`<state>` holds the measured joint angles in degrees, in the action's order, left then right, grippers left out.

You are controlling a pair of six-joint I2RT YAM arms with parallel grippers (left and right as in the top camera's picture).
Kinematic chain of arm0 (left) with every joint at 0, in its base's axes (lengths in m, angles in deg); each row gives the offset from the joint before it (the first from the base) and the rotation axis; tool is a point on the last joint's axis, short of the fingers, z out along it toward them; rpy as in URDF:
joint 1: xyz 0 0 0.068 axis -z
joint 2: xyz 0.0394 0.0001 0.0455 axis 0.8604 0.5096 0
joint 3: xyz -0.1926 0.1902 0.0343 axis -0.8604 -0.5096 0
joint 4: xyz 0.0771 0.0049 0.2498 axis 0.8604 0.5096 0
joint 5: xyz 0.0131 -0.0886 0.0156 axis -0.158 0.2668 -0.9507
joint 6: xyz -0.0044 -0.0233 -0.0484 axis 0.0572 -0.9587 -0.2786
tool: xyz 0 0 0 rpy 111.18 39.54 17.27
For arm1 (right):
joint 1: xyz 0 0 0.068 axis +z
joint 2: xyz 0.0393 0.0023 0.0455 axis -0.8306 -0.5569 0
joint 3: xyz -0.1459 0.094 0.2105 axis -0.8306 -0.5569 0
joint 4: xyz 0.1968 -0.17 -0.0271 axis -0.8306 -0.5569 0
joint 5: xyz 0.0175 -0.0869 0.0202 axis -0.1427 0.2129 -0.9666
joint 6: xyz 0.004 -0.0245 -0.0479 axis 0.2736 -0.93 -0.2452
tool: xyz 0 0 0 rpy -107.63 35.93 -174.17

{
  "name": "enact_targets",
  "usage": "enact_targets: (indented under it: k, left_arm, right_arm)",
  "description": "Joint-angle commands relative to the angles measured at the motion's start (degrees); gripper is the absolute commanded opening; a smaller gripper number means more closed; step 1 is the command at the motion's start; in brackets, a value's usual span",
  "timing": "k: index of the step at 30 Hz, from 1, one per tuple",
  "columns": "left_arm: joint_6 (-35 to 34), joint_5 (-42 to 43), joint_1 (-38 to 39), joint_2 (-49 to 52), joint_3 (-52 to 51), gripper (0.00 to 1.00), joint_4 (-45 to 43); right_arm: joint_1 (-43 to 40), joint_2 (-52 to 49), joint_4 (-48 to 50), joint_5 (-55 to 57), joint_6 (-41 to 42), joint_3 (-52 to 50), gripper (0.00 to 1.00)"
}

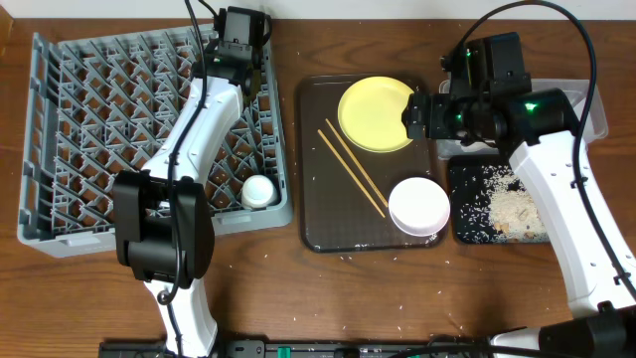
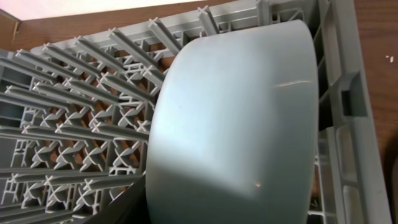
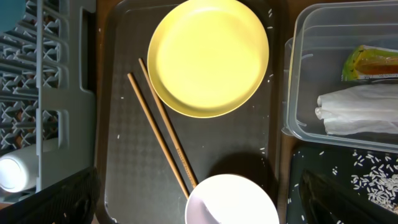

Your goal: Sort waste into correct bins and load items into the dishwasher

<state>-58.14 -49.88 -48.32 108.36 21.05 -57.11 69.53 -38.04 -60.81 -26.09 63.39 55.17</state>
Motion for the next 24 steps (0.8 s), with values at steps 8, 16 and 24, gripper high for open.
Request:
enact_targets:
  k: [8, 16, 24]
  left_arm:
    - [-2.25, -0.66, 2.56, -1.57, -0.96, 0.47, 2.12]
    - [-3.52, -0.68, 3.54, -1.57, -0.96, 0.86, 3.34]
    - [-3.54, 0.11, 3.56, -3.06, -0.02, 0.98, 3.19]
  right_arm:
    - [-0.13, -0.17, -0.07, 0.17, 0.33, -0.09, 0.99]
    - [-0.11, -0.17, -0.07, 0.17, 0.33, -0.09, 0.99]
    - [-0.11, -0.17, -0.07, 0.17, 0.33, -0.11, 0.99]
